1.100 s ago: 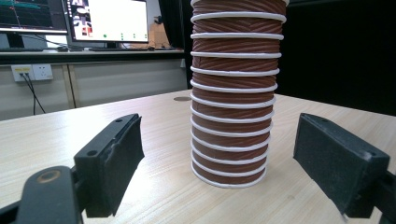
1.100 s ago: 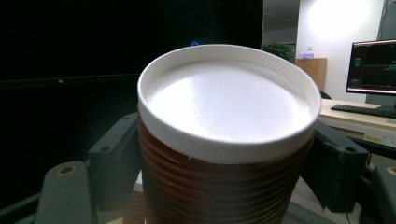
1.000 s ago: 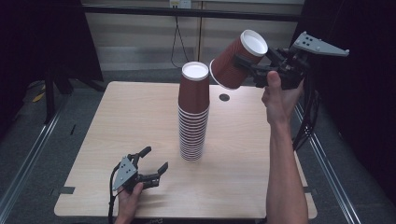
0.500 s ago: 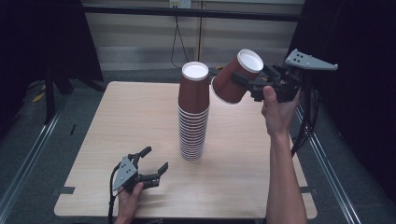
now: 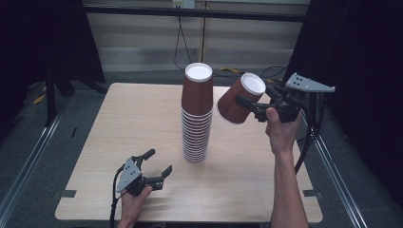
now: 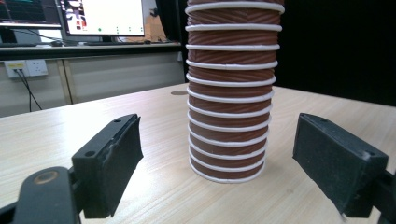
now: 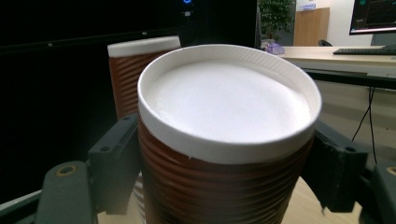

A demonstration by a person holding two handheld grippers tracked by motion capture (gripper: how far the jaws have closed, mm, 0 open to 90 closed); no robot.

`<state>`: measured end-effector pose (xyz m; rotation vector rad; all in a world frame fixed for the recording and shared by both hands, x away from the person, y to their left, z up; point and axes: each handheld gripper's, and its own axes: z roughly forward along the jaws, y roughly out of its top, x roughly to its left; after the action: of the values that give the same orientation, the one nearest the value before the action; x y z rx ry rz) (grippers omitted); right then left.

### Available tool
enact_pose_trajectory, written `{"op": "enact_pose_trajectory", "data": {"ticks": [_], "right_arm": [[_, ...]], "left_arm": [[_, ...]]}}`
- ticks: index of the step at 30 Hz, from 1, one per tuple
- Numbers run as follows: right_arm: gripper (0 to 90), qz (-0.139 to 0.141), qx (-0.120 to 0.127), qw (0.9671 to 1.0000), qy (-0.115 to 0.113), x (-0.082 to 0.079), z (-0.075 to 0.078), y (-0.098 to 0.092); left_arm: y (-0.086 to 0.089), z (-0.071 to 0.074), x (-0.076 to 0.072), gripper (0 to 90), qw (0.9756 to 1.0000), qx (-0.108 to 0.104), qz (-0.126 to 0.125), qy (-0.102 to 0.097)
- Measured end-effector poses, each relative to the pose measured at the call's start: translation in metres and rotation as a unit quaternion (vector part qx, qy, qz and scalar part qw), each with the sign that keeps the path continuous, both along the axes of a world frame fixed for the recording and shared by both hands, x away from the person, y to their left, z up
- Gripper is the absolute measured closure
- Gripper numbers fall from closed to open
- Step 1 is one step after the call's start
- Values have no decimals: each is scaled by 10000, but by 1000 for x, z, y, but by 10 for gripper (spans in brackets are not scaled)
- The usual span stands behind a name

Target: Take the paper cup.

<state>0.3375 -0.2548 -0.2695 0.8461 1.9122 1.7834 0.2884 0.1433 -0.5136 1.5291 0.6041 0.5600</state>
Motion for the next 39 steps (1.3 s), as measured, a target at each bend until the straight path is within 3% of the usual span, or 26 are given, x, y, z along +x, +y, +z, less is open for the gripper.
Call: {"op": "enact_pose_trajectory", "data": {"ticks": [2,3,6,7,8,10,16,20,22,24,39], "right_arm": [[222,47,50,10000,51,-1,-6,1],[222,54,74,9999,64,-2,-8,1],[222,79,54,9999,101,-5,-16,3],[222,73,32,9999,132,-6,-17,3],[222,65,20,9999,134,-7,-20,4],[222,87,29,9998,175,-9,-26,4],[221,78,22,9997,228,-16,-38,5],[222,57,-11,9996,287,-22,-47,5],[222,59,-41,9995,291,-24,-51,4],[222,117,-11,9994,329,-25,-55,4],[222,455,-181,9966,657,-30,-93,27]], "left_arm": [[0,1,2,154,9998,166,-50,-46],[-1,1,2,155,9998,148,-93,68],[-1,3,2,155,9997,177,-105,90],[-2,4,1,156,9998,64,-138,139],[-1,7,2,156,9996,209,-154,87],[-2,9,1,156,9995,96,-219,187],[-6,17,1,156,9988,242,-429,86],[-8,18,2,156,9982,146,-558,147],[-9,19,1,156,9979,240,-588,158],[-11,20,1,156,9976,202,-636,176],[-16,27,8,167,9939,105,-1041,358]]}}
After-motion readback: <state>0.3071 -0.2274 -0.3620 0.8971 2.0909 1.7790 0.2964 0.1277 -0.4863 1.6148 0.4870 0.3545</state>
